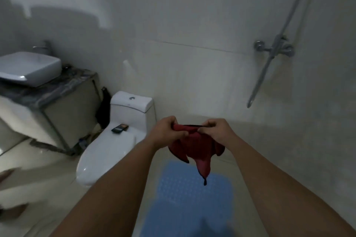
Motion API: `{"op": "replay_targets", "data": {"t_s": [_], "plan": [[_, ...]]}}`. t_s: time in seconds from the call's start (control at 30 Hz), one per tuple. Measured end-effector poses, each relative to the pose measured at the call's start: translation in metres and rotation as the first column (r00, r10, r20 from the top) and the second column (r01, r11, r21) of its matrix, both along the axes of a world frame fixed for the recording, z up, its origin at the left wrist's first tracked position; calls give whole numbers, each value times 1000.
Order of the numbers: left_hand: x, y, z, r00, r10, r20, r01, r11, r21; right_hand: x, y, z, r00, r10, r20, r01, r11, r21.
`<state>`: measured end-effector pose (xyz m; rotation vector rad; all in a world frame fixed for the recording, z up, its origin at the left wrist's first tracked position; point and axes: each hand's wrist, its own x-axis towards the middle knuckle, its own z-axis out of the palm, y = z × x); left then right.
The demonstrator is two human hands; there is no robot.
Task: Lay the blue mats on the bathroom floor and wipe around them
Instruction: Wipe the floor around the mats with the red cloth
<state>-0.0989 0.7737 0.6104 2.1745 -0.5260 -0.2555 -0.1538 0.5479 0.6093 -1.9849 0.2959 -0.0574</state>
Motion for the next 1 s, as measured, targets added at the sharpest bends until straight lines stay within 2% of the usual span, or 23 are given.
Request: {"op": "replay_targets", "data": {"t_s": [0.07, 0.13, 0.23, 0.37, 0.5, 0.67, 0.77, 0.93, 1.0], "plan": [[-4, 44, -5, 998, 65, 6, -65, 998, -7, 13, 42, -1, 993, 119, -8, -119, 992, -31], [-7, 65, -10, 996, 75, 45, -77, 996, 51, 19, 62, -5, 989, 150, -5, -150, 988, -37], [-6, 126, -15, 973, 209, 99, -219, 971, 95, 41, 125, -5, 958, 283, -48, -284, 959, -6], [-16, 209, -17, 918, 379, 119, -393, 910, 134, 67, 207, 0, 865, 495, -79, -491, 869, 62], [-45, 282, 0, 819, 570, 71, -574, 815, 75, 93, 296, 12, 703, 708, -73, -706, 706, 56], [-103, 337, 46, 618, 773, 142, -784, 619, 44, 102, 402, 47, 430, 903, 1, -896, 427, 123], [-153, 368, 90, 410, 880, 240, -911, 409, 59, 83, 475, 87, 220, 969, 110, -968, 203, 146], [-244, 398, 159, 86, 889, 449, -996, 77, 39, 32, 571, 149, -77, 961, 265, -991, -103, 85], [-279, 402, 183, 27, 853, 520, -997, -17, 79, 5, 599, 171, -170, 930, 325, -980, -195, 47]]}}
